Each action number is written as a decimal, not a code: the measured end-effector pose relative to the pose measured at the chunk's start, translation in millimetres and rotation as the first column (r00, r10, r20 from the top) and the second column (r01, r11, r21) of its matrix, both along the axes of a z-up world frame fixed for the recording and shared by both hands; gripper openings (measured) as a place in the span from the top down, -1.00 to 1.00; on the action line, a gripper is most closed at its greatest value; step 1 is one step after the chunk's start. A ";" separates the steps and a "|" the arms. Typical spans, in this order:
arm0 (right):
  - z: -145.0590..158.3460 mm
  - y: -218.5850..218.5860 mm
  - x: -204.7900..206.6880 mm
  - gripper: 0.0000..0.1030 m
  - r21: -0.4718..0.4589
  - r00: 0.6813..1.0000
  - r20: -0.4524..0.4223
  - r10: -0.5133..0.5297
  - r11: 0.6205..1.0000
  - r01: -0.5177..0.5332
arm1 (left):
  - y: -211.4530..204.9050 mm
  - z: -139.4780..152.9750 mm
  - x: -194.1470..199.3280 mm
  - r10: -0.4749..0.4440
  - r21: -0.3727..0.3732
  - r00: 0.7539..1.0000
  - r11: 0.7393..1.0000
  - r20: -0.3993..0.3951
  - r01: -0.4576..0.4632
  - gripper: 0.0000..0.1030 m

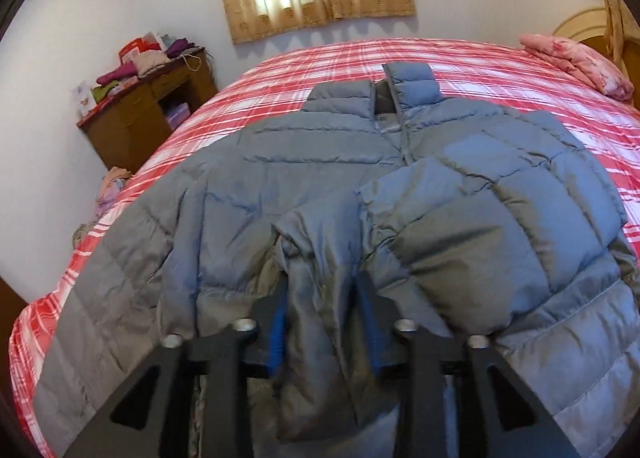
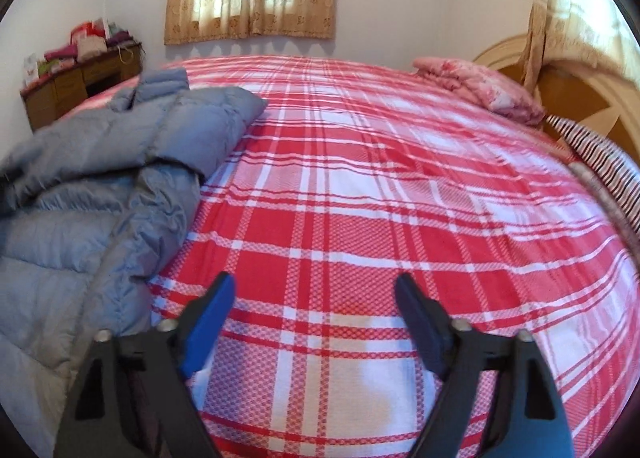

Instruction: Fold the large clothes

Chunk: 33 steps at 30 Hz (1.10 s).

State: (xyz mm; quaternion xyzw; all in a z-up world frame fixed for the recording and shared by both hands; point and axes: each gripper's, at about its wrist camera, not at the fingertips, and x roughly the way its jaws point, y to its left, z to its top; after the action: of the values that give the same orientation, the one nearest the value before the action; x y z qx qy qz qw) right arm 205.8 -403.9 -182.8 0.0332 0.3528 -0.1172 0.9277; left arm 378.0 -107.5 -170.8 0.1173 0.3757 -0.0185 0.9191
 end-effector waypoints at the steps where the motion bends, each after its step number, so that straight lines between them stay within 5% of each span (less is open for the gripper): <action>1: 3.4 -2.5 0.3 -0.31 0.017 1.000 -0.002 0.005 1.000 -0.005 | 0.3 2.5 -2.3 0.005 0.014 1.000 1.000 0.020 -0.005 -0.11; 8: 61.9 -10.1 27.2 -0.29 0.032 0.997 0.054 0.052 0.998 -0.054 | 14.7 53.8 -22.2 0.040 0.001 0.967 0.999 0.252 -0.041 -0.73; 10: 75.1 -10.7 50.1 -0.21 0.035 0.996 0.075 0.045 0.998 -0.048 | 12.1 64.0 -14.6 0.060 -0.032 0.959 0.998 0.278 -0.053 -0.77; 16: 77.1 10.8 142.3 -0.19 0.070 0.997 0.069 0.032 0.997 -0.037 | -13.5 44.6 32.3 0.145 -0.025 0.971 0.989 0.191 -0.143 -0.77; 20: 46.0 46.9 184.2 -0.18 0.076 0.995 0.011 0.100 0.992 -0.100 | -19.6 3.5 53.0 0.177 0.085 0.975 0.978 0.138 -0.190 -0.77; 25: 4.5 67.0 190.5 -0.18 0.088 0.986 -0.044 0.162 0.984 -0.157 | -0.5 -37.1 67.3 0.217 0.086 0.975 0.972 0.040 -0.219 -0.78; 33: -9.1 61.3 187.1 -0.18 0.100 0.986 -0.060 0.156 0.984 -0.150 | 6.0 -44.2 71.5 0.227 0.059 0.974 0.972 -0.002 -0.226 -0.88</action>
State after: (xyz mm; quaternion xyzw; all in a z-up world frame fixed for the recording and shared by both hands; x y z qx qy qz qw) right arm 392.9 -342.6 -191.9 0.0460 0.3906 -0.0298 0.9189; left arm 449.5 -101.6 -215.0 0.1003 0.3912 0.0970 0.9097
